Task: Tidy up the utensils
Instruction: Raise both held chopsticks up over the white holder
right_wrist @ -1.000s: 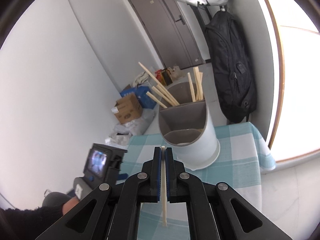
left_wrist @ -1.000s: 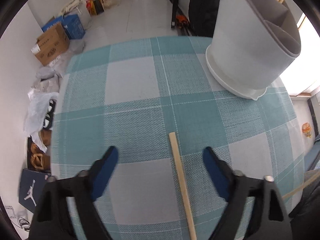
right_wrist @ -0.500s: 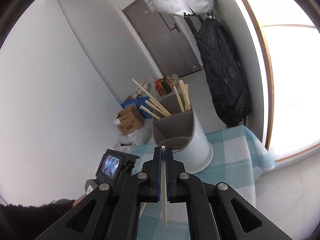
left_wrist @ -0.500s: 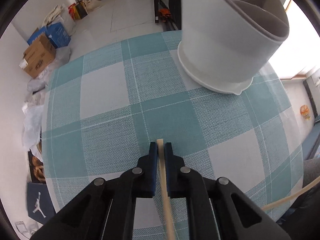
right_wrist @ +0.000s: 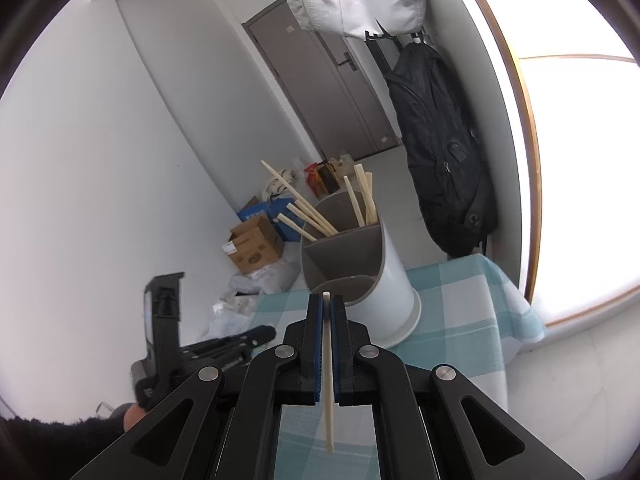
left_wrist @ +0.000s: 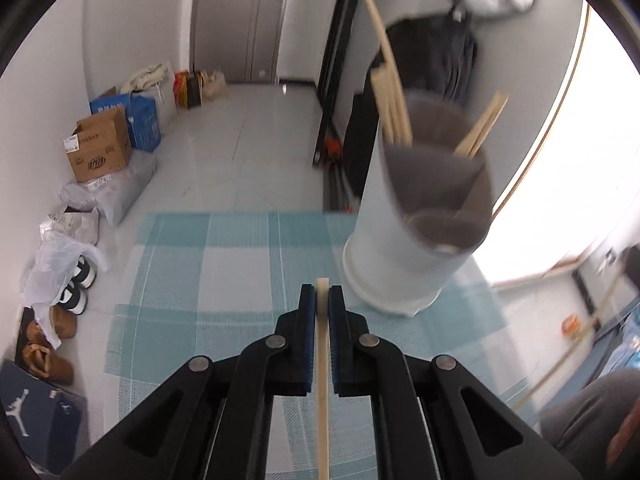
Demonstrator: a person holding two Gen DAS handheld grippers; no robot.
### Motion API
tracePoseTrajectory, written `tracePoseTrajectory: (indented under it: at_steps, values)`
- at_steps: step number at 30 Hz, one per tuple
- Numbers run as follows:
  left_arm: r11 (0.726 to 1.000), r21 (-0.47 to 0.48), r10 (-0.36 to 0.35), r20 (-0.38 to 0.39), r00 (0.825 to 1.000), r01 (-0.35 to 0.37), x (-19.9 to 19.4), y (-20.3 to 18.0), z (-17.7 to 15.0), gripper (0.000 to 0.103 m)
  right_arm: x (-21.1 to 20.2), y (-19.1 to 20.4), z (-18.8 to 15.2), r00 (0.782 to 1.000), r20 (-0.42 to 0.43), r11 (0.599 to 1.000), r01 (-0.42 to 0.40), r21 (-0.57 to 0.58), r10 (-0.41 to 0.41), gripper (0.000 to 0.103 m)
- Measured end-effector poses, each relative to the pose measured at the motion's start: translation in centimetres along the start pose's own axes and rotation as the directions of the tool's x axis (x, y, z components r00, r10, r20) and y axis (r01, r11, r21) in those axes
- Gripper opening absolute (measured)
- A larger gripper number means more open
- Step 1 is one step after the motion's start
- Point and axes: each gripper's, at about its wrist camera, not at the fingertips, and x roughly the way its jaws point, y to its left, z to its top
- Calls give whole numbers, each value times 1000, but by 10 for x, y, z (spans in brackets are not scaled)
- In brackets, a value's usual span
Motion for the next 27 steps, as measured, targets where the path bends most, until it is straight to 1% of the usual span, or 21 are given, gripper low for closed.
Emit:
tracePoseTrajectory:
  at_steps: [2,4,5,8,13,15,17,21,27]
  values:
    - [1000,-17,-9,65,998,10,-14,1,1,2,0,4,-1,1000,5,1000,2,-15,-2,3]
    - [999,-39,-23,128,991,29,-26,3,2,2,1,9,-3,1000,4,999,3,-32,-3,3]
    - [997,-62,-32,172,985,44,-37,5,1,2,1,11,-4,1000,4,999,5,-37,-5,3]
    - [993,-100,-43,247,968,69,-48,5,5,2,3,16,-6,1000,-3,999,2,-43,-2,3]
    - [988,-108,-71,311,948,110,-56,1,19,2,4,27,0,1000,4,998,-1,-58,1,3]
    - [988,-103,-77,339,938,118,-60,-2,25,2,1,33,4,1000,19,998,7,-66,-6,3]
    - [985,-99,-98,356,929,142,-65,-4,34,2,-1,38,9,1000,30,997,9,-76,-7,3]
    - [983,-80,-120,387,914,163,-74,-11,48,2,-9,47,27,999,54,996,4,-84,1,3]
    - [983,-62,-129,445,886,174,-84,-21,85,2,-17,61,64,996,93,992,0,-130,12,3]
